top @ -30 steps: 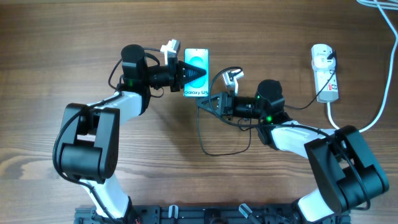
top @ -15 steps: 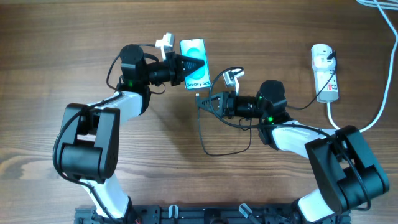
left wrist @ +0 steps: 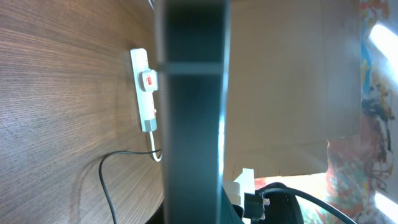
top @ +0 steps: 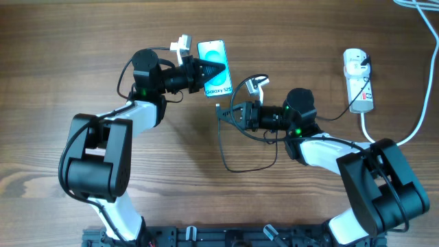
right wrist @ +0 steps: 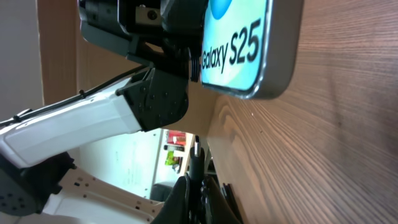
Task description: Plug charger to phone and switch on socket
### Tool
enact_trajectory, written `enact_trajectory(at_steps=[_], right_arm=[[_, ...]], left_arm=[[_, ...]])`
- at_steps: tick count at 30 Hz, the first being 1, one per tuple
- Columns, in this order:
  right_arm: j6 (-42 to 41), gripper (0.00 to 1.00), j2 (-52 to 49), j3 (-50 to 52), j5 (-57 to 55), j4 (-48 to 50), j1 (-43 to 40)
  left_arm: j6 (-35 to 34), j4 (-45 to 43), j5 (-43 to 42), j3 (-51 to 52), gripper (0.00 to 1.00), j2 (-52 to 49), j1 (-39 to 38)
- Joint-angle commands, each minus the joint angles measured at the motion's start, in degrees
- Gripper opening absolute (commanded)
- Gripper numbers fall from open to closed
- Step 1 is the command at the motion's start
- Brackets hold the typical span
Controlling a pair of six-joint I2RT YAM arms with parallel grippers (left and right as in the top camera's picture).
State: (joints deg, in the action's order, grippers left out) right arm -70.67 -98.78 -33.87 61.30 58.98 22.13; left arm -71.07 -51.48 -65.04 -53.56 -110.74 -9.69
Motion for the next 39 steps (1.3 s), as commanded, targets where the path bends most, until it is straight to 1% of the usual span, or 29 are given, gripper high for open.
enact_trajectory(at_steps=[1,10,39], right_arm=[[1.8,0.04,0.8,-0.1,-1.6,-1.3,0.2],[2.6,0.04,0.7,-0.1,-1.7,-1.6,-0.3],[4.7,0.04,0.7,-0.1,-2.6,-1.6,-0.6]], left_arm=[[0.0,-0.6,-2.1,-0.7,0.04,0.3,0.2],[0.0,-0.6,-4.1,-0.7,0.04,0.3,0.2],[0.3,-0.6,-5.9,-0.7,0.04,0.3,0.2]])
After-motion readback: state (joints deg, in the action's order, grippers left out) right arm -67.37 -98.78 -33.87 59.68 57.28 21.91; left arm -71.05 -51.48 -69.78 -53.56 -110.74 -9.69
